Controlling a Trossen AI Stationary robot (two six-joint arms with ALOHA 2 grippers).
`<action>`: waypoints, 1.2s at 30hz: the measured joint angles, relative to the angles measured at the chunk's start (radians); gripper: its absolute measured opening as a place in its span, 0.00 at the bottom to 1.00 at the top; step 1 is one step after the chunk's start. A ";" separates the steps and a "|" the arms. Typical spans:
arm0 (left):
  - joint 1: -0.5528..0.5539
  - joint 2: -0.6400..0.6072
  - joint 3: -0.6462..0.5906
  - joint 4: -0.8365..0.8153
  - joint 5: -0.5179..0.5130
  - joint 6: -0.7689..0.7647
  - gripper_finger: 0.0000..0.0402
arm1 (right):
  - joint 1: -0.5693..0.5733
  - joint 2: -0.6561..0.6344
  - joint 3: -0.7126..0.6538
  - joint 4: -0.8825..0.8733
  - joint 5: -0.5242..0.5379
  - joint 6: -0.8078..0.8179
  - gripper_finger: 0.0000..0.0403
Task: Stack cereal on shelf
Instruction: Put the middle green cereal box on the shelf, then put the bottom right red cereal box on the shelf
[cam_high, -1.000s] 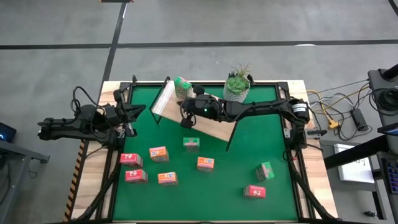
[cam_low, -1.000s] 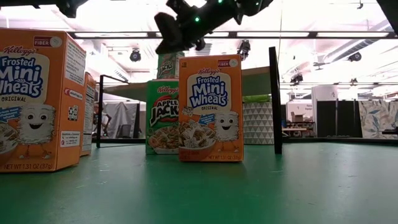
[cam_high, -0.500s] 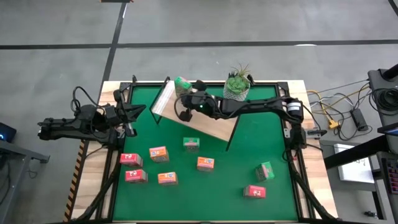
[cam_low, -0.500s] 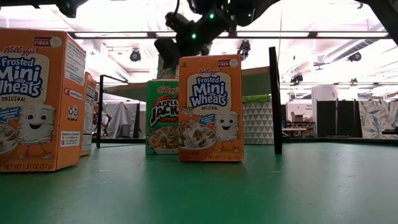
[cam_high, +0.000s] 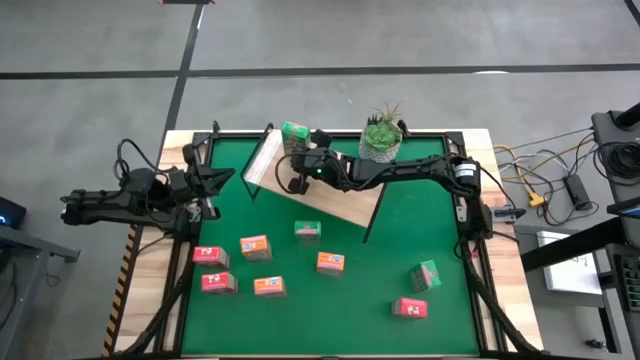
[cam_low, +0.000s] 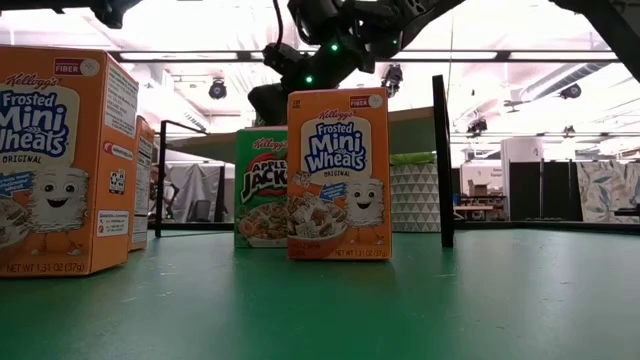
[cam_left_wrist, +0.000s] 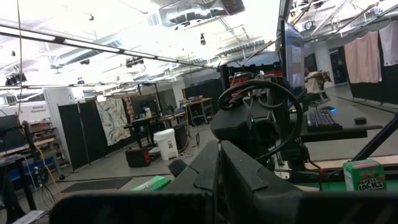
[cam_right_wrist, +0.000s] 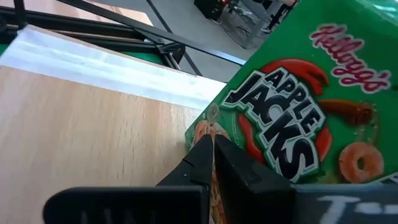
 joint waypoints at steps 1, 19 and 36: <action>0.000 0.000 0.000 0.000 0.000 0.000 0.00 | -0.003 0.000 0.000 0.000 -0.001 0.000 0.02; 0.000 0.000 0.000 0.000 0.000 0.000 0.00 | -0.022 0.000 -0.007 0.000 -0.008 0.000 0.02; 0.000 0.000 0.000 0.021 0.000 -0.015 0.00 | 0.137 -0.126 -0.001 -0.149 -0.015 0.048 0.02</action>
